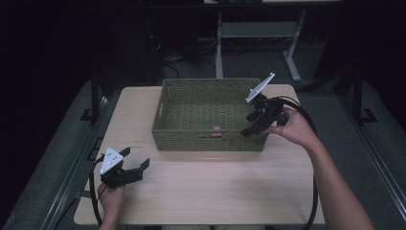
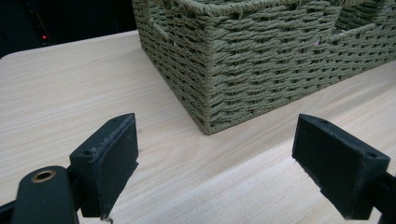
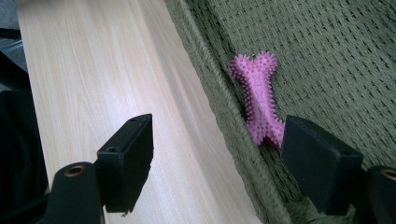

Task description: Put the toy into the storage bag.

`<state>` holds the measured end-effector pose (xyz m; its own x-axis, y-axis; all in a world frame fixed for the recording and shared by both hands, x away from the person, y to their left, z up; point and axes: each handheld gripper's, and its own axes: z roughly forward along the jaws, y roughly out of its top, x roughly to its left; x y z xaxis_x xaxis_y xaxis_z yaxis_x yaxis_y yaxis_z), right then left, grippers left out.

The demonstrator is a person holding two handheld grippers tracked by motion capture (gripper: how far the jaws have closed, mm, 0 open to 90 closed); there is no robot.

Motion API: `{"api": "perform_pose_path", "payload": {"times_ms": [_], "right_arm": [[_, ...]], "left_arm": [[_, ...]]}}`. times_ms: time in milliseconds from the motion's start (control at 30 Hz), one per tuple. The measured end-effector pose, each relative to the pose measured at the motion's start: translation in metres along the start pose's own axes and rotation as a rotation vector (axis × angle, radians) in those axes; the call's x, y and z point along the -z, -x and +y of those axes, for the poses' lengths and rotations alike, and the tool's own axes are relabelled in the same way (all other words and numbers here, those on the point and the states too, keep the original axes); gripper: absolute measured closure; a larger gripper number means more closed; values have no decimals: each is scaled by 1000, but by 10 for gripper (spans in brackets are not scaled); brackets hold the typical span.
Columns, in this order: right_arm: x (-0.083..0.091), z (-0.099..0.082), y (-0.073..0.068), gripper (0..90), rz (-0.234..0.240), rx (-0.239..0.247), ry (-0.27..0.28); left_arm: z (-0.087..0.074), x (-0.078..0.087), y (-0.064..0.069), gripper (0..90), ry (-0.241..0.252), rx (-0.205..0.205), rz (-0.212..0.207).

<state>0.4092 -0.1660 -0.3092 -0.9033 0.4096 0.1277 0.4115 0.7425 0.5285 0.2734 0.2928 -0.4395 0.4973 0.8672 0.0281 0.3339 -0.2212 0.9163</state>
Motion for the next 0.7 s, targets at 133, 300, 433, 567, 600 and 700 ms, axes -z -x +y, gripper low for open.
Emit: {"api": "perform_pose_path", "payload": {"times_ms": [133,300,433,567,600,700], "right_arm": [[1,-4,-2,249,-2,-8,3],[0,-11,-6,249,-4,-5,9],[-1,-16,-9,245,1,-6,6],[-2,-20,-12,245,0,-1,12],[-2,-21,-13,245,1,-6,14],[-5,-24,-15,245,2,0,6]], "left_arm": [[0,0,0,138,0,2,0],[0,0,0,138,-2,0,-1],[0,0,0,139,-2,0,0],[0,0,0,139,-2,0,1],[0,0,0,139,-2,1,1],[0,0,0,139,-2,1,2]]}}
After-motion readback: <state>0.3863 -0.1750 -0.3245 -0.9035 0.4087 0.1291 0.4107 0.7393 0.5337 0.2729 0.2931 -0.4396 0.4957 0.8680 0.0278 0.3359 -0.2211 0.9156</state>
